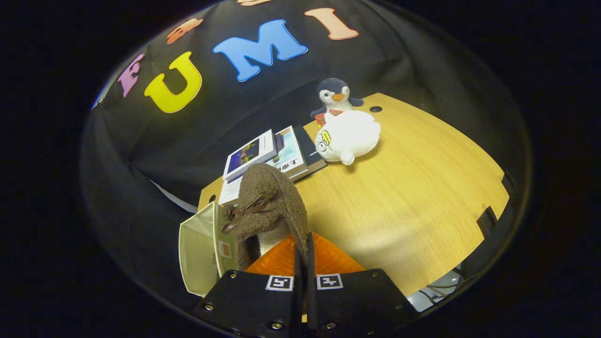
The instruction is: Open the storage box then place both shoes into the box .Put the left shoe in first, then the right shoe, with the right side of both shoes facing outward in a uniform manner.
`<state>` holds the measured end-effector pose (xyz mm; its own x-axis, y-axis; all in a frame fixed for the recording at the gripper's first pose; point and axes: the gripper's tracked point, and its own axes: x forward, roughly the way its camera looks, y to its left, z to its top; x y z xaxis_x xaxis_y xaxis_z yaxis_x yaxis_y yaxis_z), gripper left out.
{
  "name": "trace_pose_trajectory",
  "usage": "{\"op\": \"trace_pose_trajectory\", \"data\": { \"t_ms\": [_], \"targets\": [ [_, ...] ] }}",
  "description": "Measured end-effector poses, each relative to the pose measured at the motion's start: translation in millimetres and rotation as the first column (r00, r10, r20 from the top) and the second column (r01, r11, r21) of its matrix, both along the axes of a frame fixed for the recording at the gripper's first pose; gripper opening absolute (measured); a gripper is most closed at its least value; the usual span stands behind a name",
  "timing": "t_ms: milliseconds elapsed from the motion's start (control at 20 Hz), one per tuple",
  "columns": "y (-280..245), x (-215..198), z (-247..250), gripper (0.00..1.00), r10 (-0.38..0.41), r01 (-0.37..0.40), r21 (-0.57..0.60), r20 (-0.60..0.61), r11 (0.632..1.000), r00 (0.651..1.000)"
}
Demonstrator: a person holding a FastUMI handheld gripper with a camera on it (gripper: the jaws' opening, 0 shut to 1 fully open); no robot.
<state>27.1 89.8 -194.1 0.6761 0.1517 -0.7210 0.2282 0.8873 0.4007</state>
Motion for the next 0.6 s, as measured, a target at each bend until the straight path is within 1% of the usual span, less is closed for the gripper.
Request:
{"op": "trace_pose_trajectory", "data": {
  "t_ms": [100, 350, 500, 600],
  "targets": [
    [21.5, 4.4, 9.4, 0.04, 0.016, -0.017, 0.023, 0.015, 1.000, 1.000],
    [73.5, 12.6, 24.0, 0.04, 0.050, -0.051, 0.030, 0.040, 0.998, 0.998],
    [110.8, 16.4, 27.8, 0.04, 0.075, -0.078, 0.070, 0.053, 0.994, 0.996],
    [133.3, 18.3, 26.1, 0.04, 0.099, -0.103, 0.075, 0.053, 0.992, 0.994]
  ]
}}
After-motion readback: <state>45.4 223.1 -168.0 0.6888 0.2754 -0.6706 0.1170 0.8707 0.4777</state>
